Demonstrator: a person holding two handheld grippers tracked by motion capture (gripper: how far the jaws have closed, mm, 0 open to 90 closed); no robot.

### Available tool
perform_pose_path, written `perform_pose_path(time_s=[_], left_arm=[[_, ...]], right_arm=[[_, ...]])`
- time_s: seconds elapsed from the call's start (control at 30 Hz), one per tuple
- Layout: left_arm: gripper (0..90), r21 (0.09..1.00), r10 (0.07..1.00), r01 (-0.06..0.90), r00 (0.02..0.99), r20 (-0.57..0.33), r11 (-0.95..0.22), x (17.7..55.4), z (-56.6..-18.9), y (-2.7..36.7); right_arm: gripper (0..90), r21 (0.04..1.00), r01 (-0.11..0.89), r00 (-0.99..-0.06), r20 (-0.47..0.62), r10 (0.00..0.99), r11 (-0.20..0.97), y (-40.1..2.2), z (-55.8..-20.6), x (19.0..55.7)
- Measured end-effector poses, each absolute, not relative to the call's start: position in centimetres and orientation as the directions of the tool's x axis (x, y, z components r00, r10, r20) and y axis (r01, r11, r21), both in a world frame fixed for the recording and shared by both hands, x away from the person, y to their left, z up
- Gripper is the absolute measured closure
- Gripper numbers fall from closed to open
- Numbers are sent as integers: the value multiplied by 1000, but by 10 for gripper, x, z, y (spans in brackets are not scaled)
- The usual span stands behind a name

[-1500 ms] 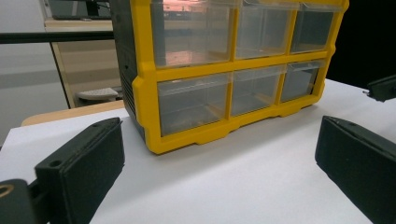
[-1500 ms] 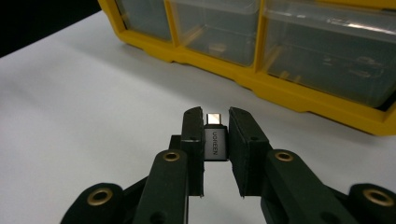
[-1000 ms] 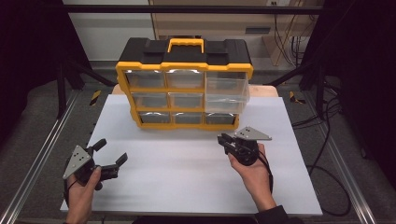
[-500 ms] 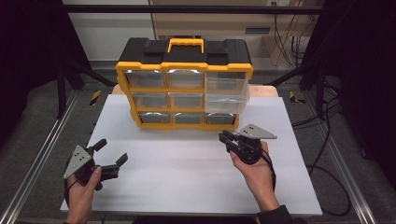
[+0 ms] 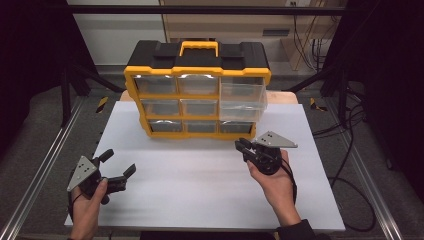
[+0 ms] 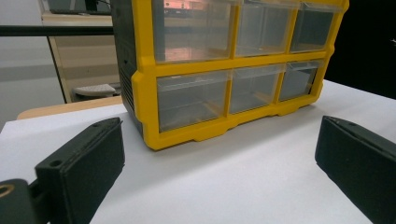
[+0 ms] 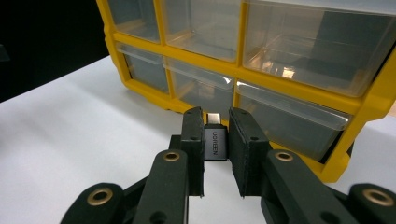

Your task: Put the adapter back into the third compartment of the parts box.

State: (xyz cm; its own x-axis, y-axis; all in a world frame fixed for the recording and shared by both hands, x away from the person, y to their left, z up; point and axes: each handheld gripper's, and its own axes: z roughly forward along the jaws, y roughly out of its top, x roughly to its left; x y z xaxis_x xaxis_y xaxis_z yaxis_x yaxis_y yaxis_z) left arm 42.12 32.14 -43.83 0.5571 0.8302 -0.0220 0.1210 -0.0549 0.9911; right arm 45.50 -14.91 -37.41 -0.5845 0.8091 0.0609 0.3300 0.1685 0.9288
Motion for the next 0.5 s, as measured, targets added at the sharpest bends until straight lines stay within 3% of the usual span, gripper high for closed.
perform_pose_path(time_s=[0.5], left_arm=[[12, 991, 827, 120, 562, -18, -60, 420, -439, 320]], right_arm=[[769, 925, 331, -596, 54, 801, 184, -155, -361, 448]])
